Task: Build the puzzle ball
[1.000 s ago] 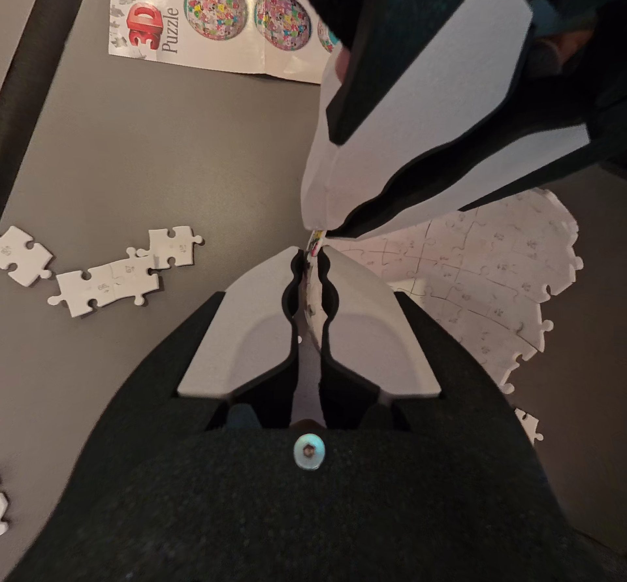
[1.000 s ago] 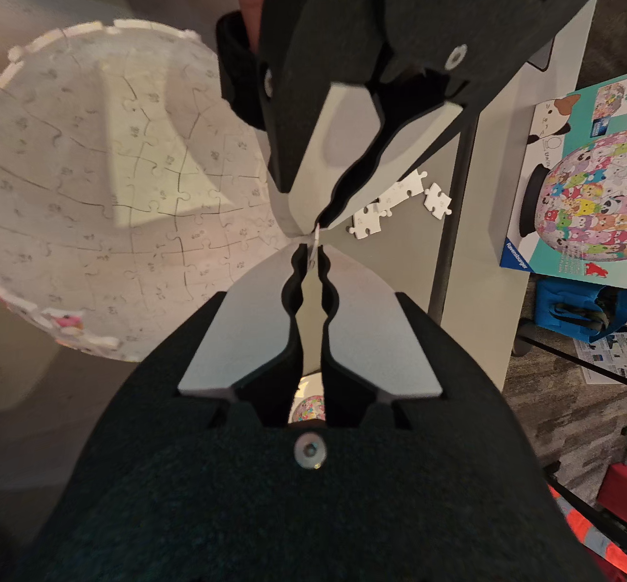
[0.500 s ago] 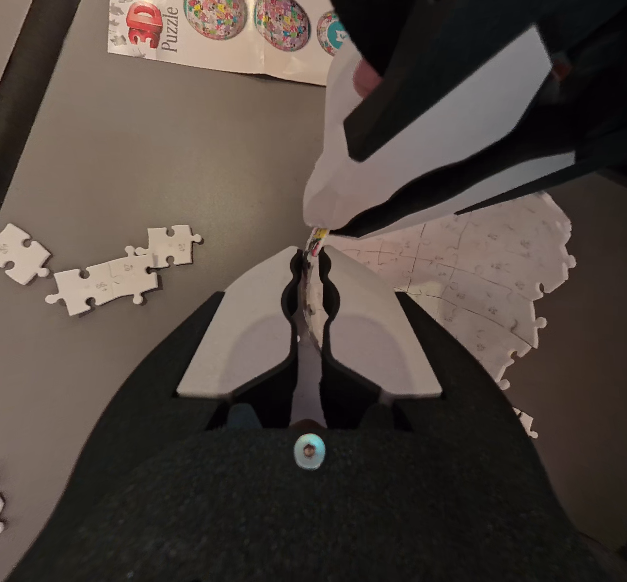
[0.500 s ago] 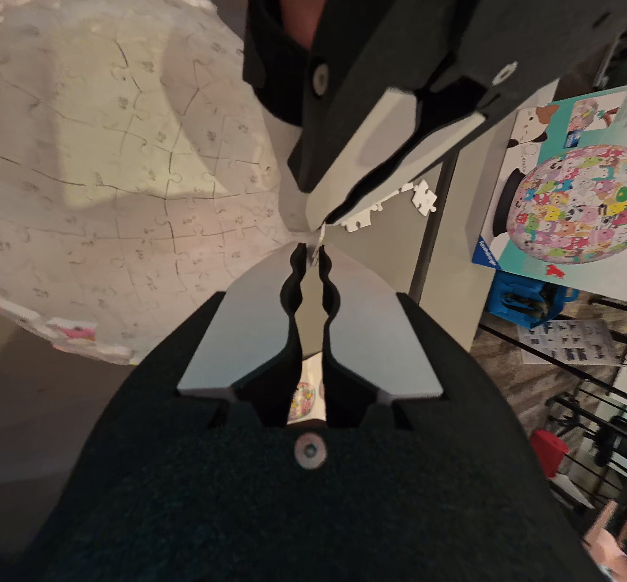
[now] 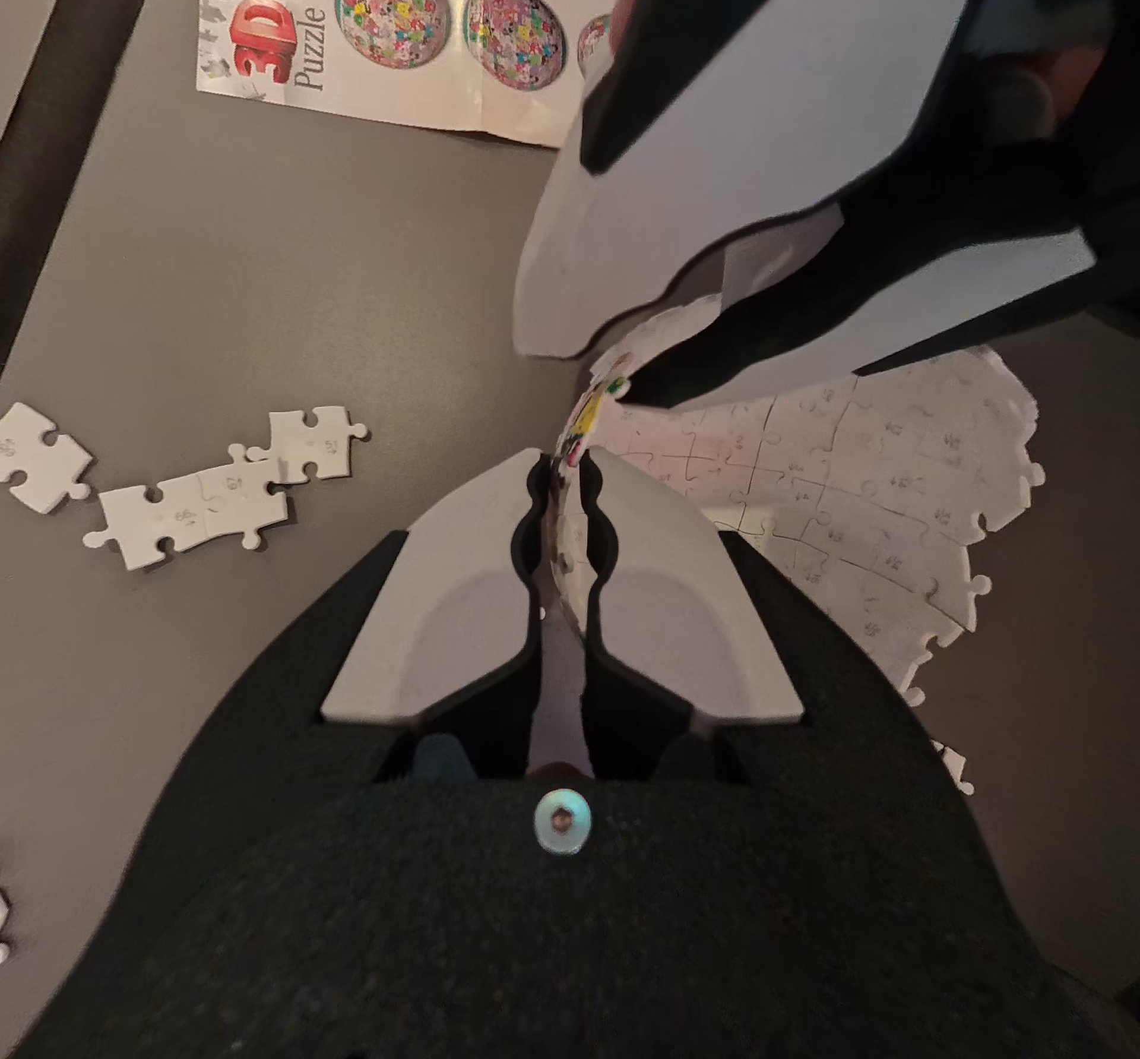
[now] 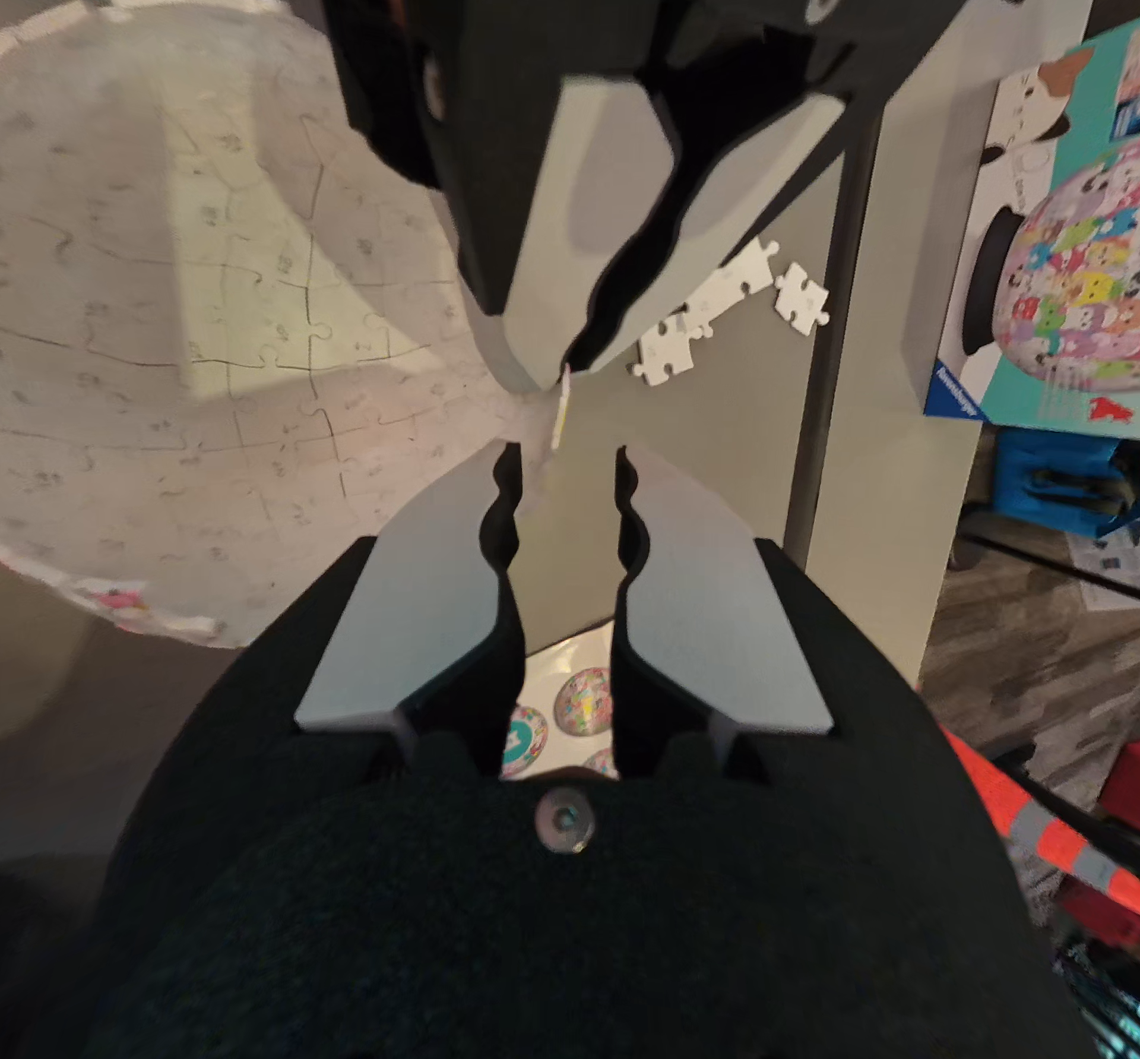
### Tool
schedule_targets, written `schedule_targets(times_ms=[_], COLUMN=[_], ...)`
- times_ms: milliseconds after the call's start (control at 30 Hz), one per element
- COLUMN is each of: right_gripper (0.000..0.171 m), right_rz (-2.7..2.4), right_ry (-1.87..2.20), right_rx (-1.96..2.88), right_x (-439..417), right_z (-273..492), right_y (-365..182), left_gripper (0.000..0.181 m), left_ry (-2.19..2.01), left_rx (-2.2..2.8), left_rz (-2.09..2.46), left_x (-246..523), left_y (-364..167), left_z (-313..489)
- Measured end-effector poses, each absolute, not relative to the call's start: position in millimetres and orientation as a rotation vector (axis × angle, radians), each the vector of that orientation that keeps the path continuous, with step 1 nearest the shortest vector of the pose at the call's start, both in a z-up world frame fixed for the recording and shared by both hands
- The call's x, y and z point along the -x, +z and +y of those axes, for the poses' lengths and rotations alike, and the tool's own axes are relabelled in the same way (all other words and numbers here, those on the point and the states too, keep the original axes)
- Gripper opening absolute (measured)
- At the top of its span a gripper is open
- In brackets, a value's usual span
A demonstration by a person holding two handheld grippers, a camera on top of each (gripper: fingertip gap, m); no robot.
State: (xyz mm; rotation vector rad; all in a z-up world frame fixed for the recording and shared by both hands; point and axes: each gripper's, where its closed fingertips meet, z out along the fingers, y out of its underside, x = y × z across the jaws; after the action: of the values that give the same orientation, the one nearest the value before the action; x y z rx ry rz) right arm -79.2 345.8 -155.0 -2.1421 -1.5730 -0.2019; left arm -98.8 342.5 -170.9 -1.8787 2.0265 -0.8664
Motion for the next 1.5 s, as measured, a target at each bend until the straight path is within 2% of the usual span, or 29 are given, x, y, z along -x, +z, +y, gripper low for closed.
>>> schedule_targets(times_ms=[100,300,667,967,1100,1400,1500], right_gripper=[0.028,0.026,0.042,0.037,0.036,0.031,0.032], right_rz=[-1.528,-1.227,-0.88,-0.904,-0.987,-1.089,-1.168], right_ry=[-0.175,0.018,0.126,-0.079,-0.288,-0.477,-0.513], right_rx=[2.242,2.279,2.28,2.169,2.092,1.808,1.839], right_x=[76,65,50,73,77,93,91], right_z=[343,336,321,332,340,343,343], right_y=[-148,-99,-115,-94,-95,-88,-101], left_gripper=[0.009,0.009,0.009,0.012,0.012,0.013,0.013], left_ry=[-0.867,-0.826,-0.652,-0.576,-0.523,-0.49,-0.478], left_rx=[1.883,1.88,1.781,1.757,1.712,1.635,1.601], left_rz=[2.026,2.01,1.875,1.68,1.602,1.483,1.444], left_x=[99,101,100,107,110,116,118], left_y=[-171,-168,-152,-134,-127,-117,-111], left_z=[343,344,360,369,371,367,370])
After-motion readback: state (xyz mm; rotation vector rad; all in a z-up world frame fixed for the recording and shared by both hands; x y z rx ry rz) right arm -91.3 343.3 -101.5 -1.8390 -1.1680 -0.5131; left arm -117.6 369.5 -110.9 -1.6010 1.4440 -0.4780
